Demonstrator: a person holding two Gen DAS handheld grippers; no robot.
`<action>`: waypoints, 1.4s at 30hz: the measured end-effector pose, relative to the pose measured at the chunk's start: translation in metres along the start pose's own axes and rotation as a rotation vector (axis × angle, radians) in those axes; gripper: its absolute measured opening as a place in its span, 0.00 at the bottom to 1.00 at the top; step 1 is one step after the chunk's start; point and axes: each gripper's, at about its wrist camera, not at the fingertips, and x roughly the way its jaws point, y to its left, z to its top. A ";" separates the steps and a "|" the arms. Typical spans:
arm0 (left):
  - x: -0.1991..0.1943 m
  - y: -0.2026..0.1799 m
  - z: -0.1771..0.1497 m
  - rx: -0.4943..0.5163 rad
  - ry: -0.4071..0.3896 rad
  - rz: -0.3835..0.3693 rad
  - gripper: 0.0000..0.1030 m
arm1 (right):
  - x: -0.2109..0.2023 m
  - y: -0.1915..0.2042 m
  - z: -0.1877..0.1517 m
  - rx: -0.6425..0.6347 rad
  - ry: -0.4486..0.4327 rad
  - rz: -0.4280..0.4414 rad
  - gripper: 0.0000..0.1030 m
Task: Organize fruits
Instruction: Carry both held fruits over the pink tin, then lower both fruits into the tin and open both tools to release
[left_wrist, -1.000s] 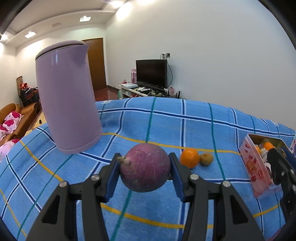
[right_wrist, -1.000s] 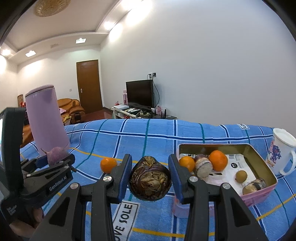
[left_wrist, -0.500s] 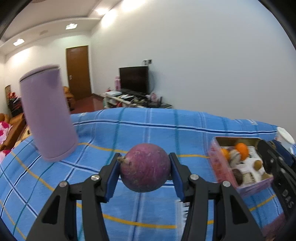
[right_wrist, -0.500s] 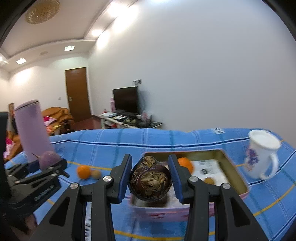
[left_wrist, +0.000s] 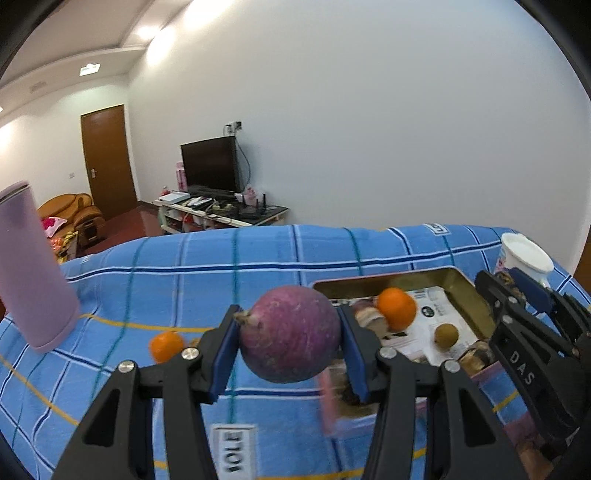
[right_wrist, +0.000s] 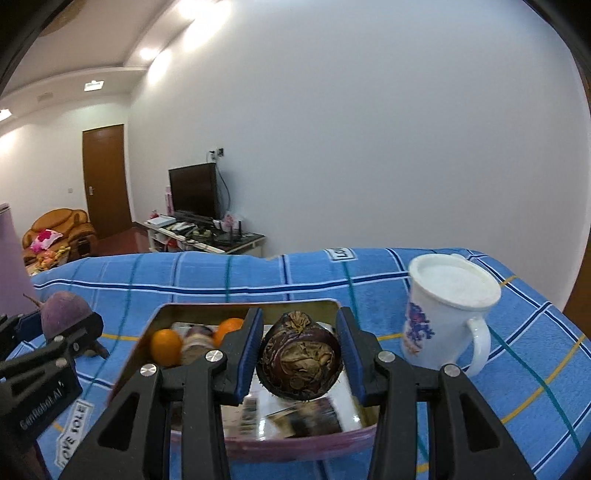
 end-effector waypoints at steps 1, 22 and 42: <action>0.004 -0.005 0.001 0.004 0.005 -0.005 0.52 | 0.003 -0.003 0.001 0.004 0.008 -0.004 0.42; 0.048 -0.046 -0.006 0.060 0.114 -0.020 0.52 | 0.062 -0.014 -0.001 0.021 0.208 0.053 0.42; 0.006 -0.056 -0.007 0.147 -0.102 0.064 1.00 | 0.030 -0.014 0.008 0.041 0.065 0.183 0.68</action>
